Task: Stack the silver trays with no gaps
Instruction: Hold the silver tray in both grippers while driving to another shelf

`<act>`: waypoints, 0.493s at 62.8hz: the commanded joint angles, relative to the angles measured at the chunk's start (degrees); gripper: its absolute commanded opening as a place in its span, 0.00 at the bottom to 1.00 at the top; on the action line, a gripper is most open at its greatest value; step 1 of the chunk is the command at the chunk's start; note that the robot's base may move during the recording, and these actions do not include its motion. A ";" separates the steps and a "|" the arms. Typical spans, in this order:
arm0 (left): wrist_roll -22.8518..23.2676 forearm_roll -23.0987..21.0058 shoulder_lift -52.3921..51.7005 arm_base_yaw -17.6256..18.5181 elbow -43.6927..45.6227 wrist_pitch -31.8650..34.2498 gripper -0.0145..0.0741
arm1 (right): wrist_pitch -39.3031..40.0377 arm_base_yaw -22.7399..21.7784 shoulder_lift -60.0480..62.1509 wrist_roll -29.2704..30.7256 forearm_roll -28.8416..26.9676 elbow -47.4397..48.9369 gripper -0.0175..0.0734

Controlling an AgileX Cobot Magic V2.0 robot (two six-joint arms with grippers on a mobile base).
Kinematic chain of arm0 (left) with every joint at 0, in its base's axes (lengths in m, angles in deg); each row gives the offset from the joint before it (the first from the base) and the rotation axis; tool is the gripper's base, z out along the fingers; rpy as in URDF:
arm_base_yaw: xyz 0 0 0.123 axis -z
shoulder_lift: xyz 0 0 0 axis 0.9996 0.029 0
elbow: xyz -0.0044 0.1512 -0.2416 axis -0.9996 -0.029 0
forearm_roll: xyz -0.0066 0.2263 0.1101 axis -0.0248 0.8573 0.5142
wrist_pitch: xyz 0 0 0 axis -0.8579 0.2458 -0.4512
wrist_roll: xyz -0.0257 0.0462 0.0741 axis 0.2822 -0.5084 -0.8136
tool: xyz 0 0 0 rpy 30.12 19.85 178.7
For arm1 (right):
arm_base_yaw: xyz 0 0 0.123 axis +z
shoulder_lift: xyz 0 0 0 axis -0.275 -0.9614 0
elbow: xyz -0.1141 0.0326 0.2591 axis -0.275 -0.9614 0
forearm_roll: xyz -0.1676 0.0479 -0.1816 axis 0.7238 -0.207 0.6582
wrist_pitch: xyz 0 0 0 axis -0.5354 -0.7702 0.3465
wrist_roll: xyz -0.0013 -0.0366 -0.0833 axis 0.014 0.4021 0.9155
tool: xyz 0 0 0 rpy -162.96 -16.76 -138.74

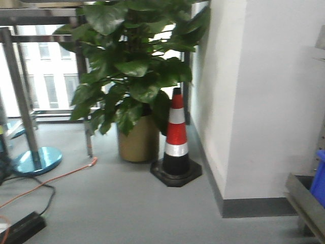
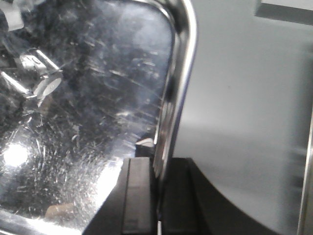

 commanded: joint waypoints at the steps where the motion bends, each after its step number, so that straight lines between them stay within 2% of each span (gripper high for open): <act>1: -1.74 2.95 -1.66 0.05 1.40 -2.88 0.11 | 2.50 -0.14 2.62 1.26 2.42 2.32 0.26; 31: -1.74 2.95 -1.66 0.05 1.40 -2.88 0.11 | 2.50 -0.14 2.62 1.26 2.42 2.32 0.26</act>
